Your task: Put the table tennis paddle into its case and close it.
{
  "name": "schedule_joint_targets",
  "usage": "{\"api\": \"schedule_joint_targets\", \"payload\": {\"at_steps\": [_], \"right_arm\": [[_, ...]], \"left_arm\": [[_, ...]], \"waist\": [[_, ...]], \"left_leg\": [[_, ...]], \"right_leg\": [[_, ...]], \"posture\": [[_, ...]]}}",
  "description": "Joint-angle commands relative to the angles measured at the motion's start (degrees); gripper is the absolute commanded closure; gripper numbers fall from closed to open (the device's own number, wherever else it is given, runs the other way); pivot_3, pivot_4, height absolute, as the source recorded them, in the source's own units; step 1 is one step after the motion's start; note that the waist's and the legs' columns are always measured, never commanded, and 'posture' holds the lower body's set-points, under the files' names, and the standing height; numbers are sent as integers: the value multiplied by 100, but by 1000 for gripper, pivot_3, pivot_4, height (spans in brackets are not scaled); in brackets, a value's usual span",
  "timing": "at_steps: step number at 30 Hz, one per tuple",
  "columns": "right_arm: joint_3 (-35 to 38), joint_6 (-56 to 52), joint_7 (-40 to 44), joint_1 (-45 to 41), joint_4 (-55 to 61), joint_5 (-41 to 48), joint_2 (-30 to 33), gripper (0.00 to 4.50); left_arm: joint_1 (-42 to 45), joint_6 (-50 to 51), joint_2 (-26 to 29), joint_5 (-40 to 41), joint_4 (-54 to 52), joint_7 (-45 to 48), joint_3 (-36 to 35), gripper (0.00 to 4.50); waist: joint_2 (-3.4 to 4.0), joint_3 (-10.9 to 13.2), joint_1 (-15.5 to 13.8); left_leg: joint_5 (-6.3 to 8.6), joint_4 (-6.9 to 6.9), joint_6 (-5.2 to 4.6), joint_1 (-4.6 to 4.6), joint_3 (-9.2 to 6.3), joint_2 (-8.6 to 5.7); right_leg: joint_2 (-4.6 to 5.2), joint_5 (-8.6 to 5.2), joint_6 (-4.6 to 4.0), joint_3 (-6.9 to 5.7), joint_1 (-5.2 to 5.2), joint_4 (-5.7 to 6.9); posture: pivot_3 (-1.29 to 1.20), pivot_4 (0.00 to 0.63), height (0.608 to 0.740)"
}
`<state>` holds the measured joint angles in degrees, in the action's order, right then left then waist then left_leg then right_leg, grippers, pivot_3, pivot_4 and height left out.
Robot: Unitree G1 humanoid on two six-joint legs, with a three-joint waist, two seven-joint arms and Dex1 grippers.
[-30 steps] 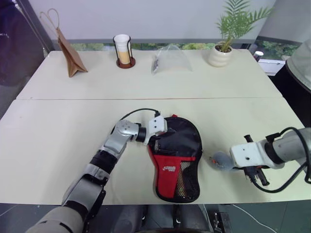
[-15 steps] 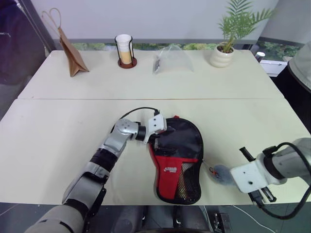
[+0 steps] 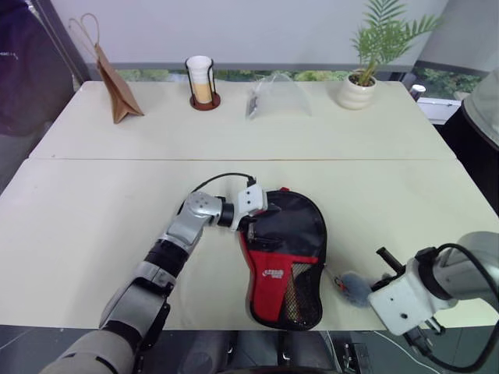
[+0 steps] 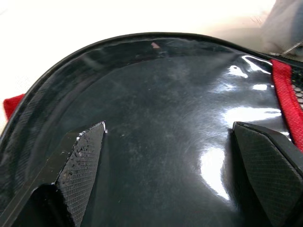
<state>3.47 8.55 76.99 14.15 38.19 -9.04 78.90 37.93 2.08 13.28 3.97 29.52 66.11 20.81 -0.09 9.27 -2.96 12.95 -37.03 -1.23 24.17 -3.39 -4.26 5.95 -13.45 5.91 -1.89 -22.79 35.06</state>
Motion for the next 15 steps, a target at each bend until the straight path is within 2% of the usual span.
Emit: {"api": "schedule_joint_targets", "payload": {"at_steps": [1, 5, 12, 15], "right_arm": [[-199, 353, 322, 462, 483, 124, 171, 4478], [-93, 585, 312, 691, 630, 86, 246, 4478], [-712, 208, 118, -571, 269, -97, -139, 4478], [-835, 16, 221, -820, 285, 31, -188, 4478]], "left_arm": [[-281, 262, 162, -390, 314, -157, 212, 0], [-320, 304, 149, -389, 266, -169, 231, 0], [-339, 300, 128, -415, 226, -153, 283, 0], [-334, 265, 114, -443, 242, -181, 315, 0]], "waist": [[0, -2, -36], [-1, -5, -97], [-13, -30, -58], [-14, -33, -48]], "left_leg": [[1, 0, -1, 0, 0, 0], [9, 0, 1, 0, -1, 0], [17, -1, 1, -7, 0, 1], [18, 0, 2, -21, 0, 2]], "right_leg": [[0, -1, 1, 0, 0, -1], [0, -7, 7, 0, 0, -4], [1, -8, 8, 0, 9, -11], [3, -20, 27, 1, 23, -11]], "posture": [[0, 150, 734], [0, 150, 734], [0, 150, 734], [0, 150, 734]]}}
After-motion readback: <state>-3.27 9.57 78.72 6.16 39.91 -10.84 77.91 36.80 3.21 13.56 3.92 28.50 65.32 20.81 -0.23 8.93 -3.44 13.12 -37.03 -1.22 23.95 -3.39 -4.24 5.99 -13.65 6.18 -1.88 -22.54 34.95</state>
